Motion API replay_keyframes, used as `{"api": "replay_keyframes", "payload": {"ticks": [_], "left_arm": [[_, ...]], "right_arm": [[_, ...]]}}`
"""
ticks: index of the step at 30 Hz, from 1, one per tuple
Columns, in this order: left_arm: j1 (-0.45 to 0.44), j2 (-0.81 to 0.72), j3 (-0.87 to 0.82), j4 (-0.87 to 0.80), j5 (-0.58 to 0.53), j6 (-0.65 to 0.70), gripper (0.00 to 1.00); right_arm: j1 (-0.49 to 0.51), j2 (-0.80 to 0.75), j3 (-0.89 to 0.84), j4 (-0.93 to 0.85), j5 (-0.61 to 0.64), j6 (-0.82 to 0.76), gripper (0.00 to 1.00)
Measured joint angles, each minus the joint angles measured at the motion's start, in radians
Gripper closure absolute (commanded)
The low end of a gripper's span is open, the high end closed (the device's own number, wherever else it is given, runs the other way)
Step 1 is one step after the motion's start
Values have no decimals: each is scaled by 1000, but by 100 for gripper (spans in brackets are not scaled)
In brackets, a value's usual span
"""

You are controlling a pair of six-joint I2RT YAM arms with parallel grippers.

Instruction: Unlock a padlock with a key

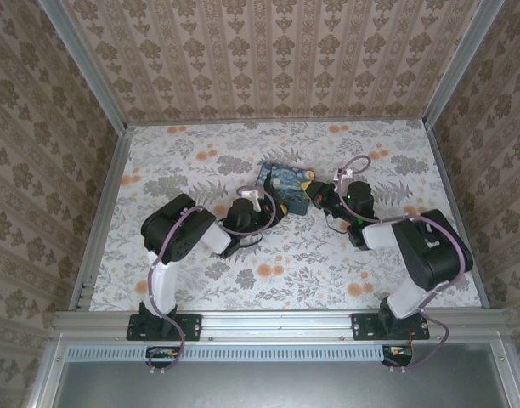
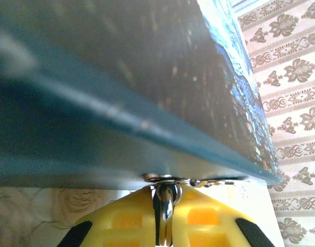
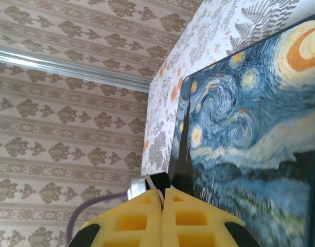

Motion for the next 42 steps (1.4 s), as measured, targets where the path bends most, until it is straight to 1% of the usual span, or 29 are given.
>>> {"api": "replay_keyframes", "payload": {"ticks": [3, 8, 12, 17, 22, 31, 42], "left_arm": [[26, -16, -17, 1, 19, -27, 100], [55, -31, -25, 2, 56, -81, 100], [66, -32, -25, 24, 86, -135, 100], [72, -32, -25, 55, 119, -212, 100], [72, -32, -24, 72, 143, -262, 100], [71, -32, -24, 87, 151, -304, 100], [53, -32, -24, 88, 165, -306, 100]], "right_arm": [[0, -60, -63, -10, -16, -11, 100], [5, -115, -170, -34, -28, -20, 100], [33, -130, -224, -46, -27, -20, 100], [64, -126, -243, -46, -26, -19, 100], [77, -65, -243, -10, -19, -4, 100], [89, 105, -231, 126, -7, 64, 100], [112, 143, -175, 162, 21, 86, 100]]}}
